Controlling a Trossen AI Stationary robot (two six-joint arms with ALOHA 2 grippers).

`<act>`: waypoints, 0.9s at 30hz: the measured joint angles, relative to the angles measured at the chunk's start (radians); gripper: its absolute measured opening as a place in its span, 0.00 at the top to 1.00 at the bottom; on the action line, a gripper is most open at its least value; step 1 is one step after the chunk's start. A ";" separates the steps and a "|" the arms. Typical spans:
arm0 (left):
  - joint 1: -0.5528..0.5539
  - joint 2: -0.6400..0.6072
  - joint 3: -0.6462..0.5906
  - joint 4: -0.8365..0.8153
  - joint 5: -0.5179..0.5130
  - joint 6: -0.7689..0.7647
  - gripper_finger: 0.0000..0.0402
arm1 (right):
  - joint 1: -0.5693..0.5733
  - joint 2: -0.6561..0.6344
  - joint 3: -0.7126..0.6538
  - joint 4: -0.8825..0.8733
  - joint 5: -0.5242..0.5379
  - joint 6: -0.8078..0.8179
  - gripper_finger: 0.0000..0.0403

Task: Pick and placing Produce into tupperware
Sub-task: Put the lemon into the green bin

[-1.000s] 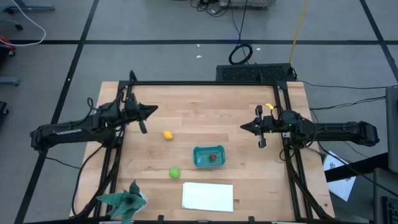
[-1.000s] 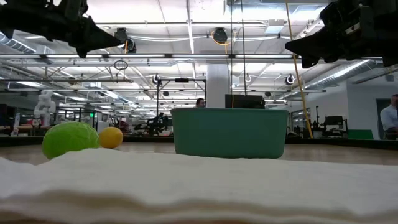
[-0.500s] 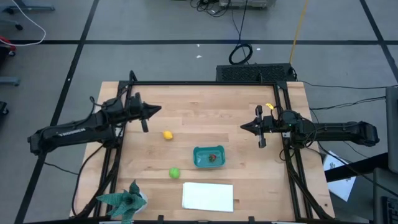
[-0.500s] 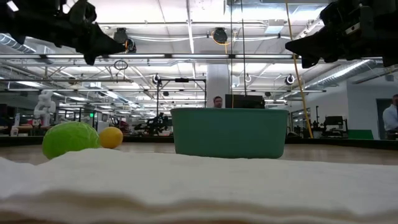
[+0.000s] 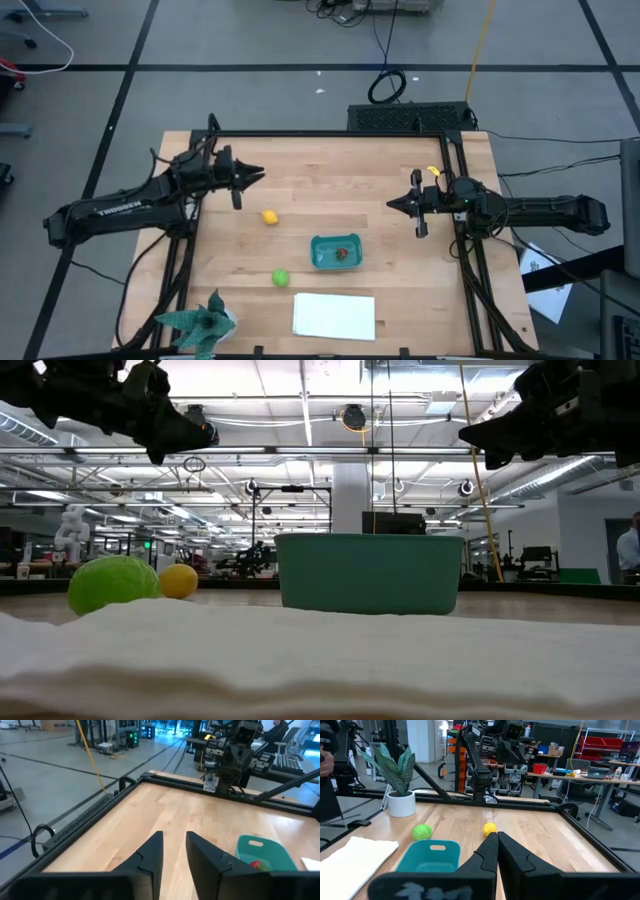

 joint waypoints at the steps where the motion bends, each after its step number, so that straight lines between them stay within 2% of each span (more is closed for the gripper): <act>1: 0.000 0.008 0.007 -0.002 0.000 0.001 0.77 | 0.000 0.001 0.000 -0.001 0.000 0.000 1.00; 14: 0.000 0.129 0.109 -0.014 0.001 0.031 0.74 | 0.000 0.001 0.000 -0.010 0.000 0.000 1.00; 27: 0.000 0.307 0.337 -0.328 0.060 0.138 0.74 | 0.000 0.001 0.000 -0.014 0.000 0.000 1.00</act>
